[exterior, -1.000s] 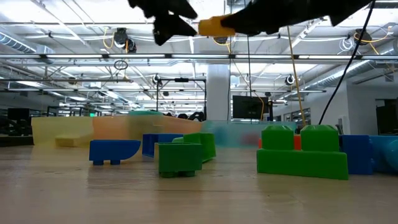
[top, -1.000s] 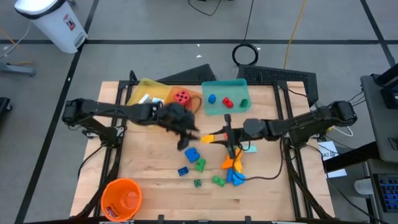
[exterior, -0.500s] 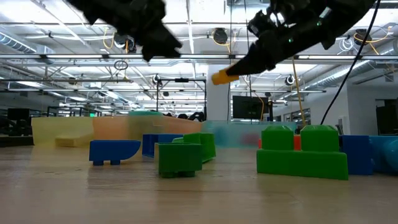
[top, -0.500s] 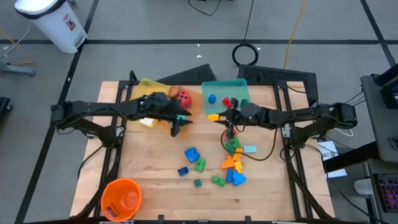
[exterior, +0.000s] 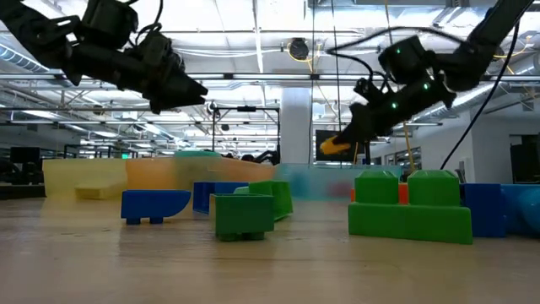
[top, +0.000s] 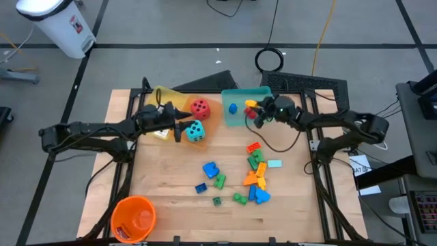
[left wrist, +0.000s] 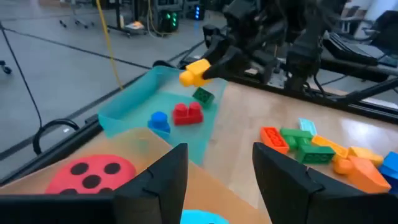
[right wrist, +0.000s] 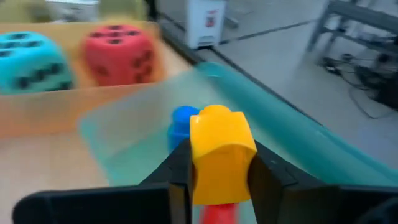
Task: Pick & Place Toys
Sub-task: Put the left yellow game piece into the blue bin, then put the light blue game piece into the blue bin
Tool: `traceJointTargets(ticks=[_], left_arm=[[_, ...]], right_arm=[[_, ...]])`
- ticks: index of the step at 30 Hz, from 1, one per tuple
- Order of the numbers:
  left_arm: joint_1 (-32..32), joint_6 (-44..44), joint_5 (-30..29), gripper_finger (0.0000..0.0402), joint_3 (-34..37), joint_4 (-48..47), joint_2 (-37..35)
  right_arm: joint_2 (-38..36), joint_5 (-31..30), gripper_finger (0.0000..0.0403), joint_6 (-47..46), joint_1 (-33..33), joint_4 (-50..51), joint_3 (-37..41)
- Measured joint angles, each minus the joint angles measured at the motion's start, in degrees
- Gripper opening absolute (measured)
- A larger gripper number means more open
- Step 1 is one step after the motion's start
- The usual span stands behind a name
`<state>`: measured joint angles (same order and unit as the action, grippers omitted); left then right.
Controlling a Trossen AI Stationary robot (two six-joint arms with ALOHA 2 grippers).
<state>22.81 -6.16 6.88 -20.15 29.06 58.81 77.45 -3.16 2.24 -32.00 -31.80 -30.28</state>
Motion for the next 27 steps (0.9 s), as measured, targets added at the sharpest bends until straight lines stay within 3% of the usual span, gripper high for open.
traceJointTargets(ticks=[5,11,14,19,27], left_arm=[[-0.02,0.01,0.04,0.0184,0.01,3.28,-0.05],[-0.11,-3.31,0.09,0.0184,0.01,6.86,-0.05],[-0.11,-5.18,0.08,0.0184,0.01,8.94,-0.05],[-0.39,-9.26,0.59,0.0184,0.01,10.63,-0.03],[-0.39,-5.96,0.58,0.0184,0.01,11.56,-0.01]], right_arm=[[1.64,0.22,0.0088,0.78,-5.12,-0.8,2.05],[2.03,-0.12,0.0101,1.04,-6.22,0.2,3.42],[1.94,-5.3,0.0119,1.5,-6.22,-3.61,3.54],[1.61,-7.09,0.0182,-0.21,-5.28,-1.19,3.56],[-2.55,-7.13,0.0306,2.82,2.03,4.49,3.56]])
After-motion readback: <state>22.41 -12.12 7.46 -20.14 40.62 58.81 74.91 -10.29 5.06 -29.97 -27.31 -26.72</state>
